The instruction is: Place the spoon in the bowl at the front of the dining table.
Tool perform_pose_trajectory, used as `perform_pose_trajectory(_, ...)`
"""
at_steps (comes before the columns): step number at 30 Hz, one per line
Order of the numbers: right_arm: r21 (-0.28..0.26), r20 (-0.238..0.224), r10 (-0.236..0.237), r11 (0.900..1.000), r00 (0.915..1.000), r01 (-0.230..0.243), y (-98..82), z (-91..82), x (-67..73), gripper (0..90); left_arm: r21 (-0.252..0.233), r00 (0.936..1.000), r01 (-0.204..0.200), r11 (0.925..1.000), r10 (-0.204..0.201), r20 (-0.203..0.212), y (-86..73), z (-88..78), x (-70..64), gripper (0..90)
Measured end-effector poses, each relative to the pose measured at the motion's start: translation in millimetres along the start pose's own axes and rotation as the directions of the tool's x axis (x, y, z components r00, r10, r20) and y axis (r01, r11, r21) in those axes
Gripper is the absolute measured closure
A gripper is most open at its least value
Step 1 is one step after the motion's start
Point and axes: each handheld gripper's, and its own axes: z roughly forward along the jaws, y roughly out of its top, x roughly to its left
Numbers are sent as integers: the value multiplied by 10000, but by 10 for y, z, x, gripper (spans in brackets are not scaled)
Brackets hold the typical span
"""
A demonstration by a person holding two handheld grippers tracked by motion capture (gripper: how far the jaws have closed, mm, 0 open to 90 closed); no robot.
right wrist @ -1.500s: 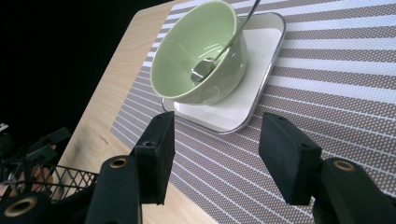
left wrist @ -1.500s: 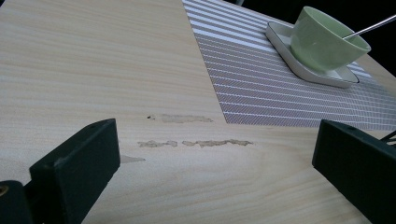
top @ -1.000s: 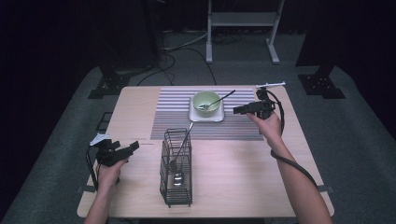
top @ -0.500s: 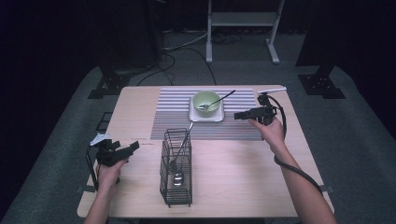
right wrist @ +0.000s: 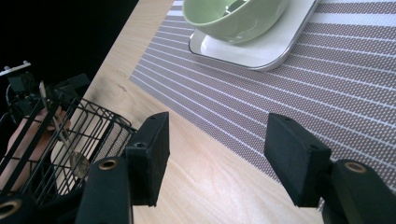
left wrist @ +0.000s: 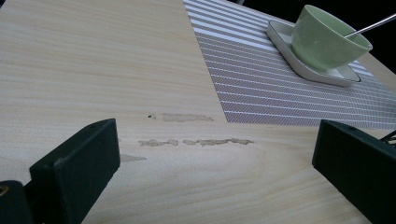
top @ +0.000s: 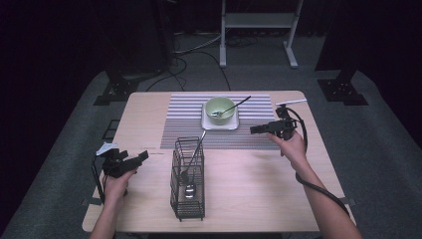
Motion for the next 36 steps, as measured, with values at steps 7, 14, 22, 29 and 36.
perform_pose_trajectory(7, 76, -129, -145, 9999, 9998, 146, -74, -26, 41, 390, 4, 10000, 5, 10000, -5, 1, 0, 0, 0, 0)
perform_pose_trajectory(14, 174, -262, -172, 9997, 9995, 176, -161, -37, 68, 384, 16, 10000, 17, 10000, -17, 5, -2, 2, -3, 0)
perform_pose_trajectory(22, 327, -468, -185, 9993, 9987, 200, -263, -48, 89, 374, 15, 10000, 37, 10000, -37, -14, -3, -1, 0, 0)
perform_pose_trajectory(29, 295, -537, -229, 9993, 9983, 245, -346, -102, 111, 372, 27, 10000, 36, 10000, -36, -9, -5, 1, -4, 0)
perform_pose_trajectory(36, 341, -529, -288, 9989, 9982, 306, -423, -134, 120, 370, 37, 10000, 22, 10000, -22, -4, -7, 2, -6, 0)
